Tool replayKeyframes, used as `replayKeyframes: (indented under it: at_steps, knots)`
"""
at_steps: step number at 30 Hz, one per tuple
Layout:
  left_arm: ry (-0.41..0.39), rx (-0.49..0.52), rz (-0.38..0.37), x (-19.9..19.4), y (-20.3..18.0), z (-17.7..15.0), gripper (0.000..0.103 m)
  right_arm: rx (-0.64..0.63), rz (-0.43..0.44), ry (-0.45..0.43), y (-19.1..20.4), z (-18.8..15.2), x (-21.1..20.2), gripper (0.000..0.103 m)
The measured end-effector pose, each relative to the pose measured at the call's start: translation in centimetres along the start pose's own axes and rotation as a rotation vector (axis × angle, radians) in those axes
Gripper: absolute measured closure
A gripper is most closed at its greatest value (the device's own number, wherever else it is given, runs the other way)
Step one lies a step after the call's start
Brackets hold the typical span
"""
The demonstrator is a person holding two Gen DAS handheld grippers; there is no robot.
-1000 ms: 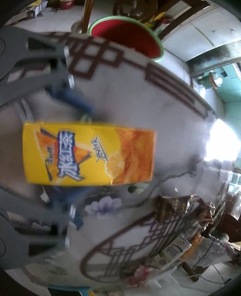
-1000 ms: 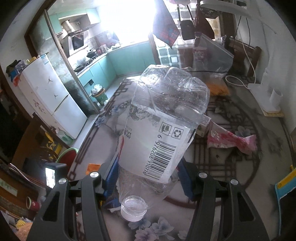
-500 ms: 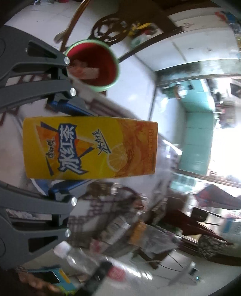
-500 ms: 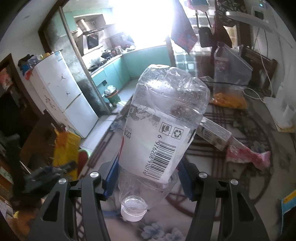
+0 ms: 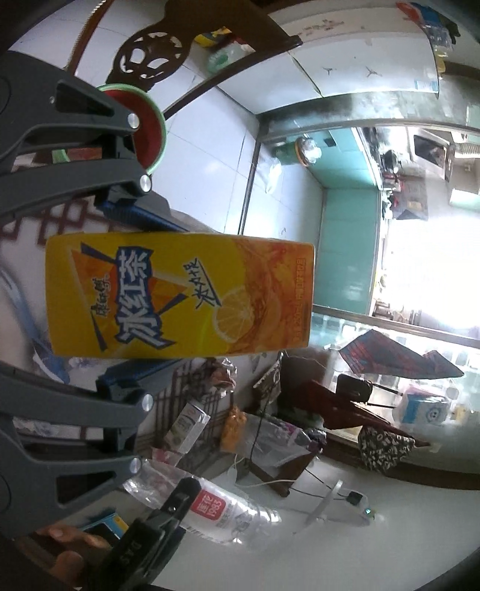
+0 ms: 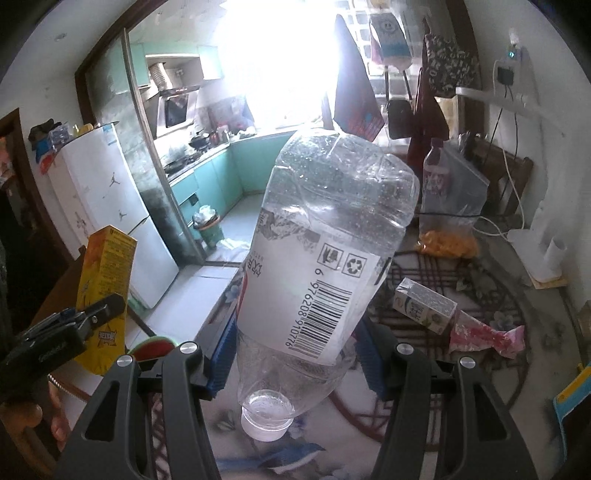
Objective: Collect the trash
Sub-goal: 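Carry the yellow carton and water bottle toward the red bucket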
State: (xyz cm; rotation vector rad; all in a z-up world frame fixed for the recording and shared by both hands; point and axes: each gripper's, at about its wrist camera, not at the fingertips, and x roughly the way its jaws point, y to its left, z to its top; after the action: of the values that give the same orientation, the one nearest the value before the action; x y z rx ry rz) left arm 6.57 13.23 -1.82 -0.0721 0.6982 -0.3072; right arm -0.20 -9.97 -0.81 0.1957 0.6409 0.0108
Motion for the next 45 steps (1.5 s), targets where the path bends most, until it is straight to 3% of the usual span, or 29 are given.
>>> replayKeyframes:
  at_steps: [10, 25, 37, 45]
  knots:
    - [0.012, -0.011, 0.004, -0.3, 6.4, 0.4, 0.046, -0.017, 0.001, 0.014, 6.3, -0.2, 2.5, 0.047]
    - [0.038, -0.108, 0.088, -0.4, 15.9, 0.0, 0.046, -0.108, 0.099, 0.077, 15.5, -1.0, 7.1, 0.047]
    - [0.079, -0.192, 0.159, 0.2, 22.1, -1.0, 0.046, -0.171, 0.207, 0.183, 21.5, -2.1, 11.5, 0.047]
    - [0.130, -0.214, 0.181, 2.0, 25.2, -1.7, 0.046, -0.138, 0.291, 0.314, 24.0, -3.6, 15.8, 0.047]
